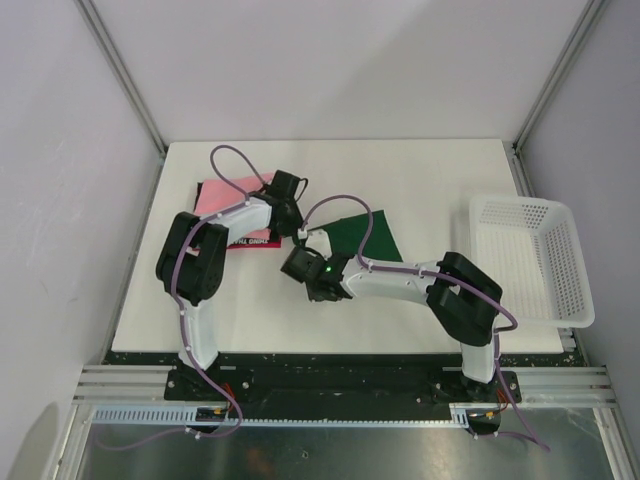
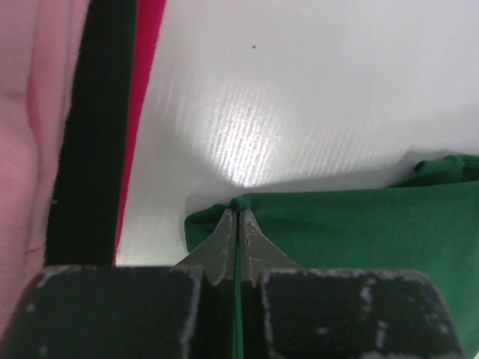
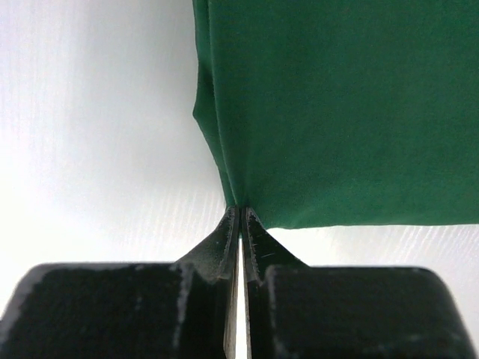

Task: Fold and stack the t-shirts
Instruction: Put the neatly folded tshirt into the corner of the board with both arms

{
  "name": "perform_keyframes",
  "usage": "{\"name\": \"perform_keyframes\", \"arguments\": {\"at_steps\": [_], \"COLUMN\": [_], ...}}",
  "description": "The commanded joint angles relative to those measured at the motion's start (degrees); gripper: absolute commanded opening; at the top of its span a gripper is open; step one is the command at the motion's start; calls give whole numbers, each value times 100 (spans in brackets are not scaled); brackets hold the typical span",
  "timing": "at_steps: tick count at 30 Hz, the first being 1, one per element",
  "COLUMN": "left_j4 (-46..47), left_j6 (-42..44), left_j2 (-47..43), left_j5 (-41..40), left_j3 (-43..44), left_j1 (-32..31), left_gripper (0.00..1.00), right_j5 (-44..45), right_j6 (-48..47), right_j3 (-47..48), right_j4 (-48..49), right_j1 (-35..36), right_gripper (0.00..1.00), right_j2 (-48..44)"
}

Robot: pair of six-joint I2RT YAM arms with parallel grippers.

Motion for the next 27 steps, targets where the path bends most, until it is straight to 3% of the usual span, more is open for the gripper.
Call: {"name": "perform_keyframes", "arguments": {"at_steps": [1,12,20,22,27], "left_j4": [57,118,250,256,252], "left_j6": [-87,194,561,627,796], "left_j2": [-231,-28,-412,-547,-1031], "left_j5": [-338,146,1004,1081,1226], "left_j3": [-85,134,-252,-323,-334], "left_j1": [121,132,127,133,171], "left_gripper": [0,0,0,6,36], "right_j5": [-347,-1837,-2497,-2607,-2269], "right_j6": [136,130,208,206,8], "right_j3": [173,-23,-28,-28,-31], "right_j4": [-21,964,1591,1661,1409], "right_j1": [85,81,42,44,-81], "right_gripper": [4,5,13,19,44], "right_j2": [-143,193,304,283,-290]}}
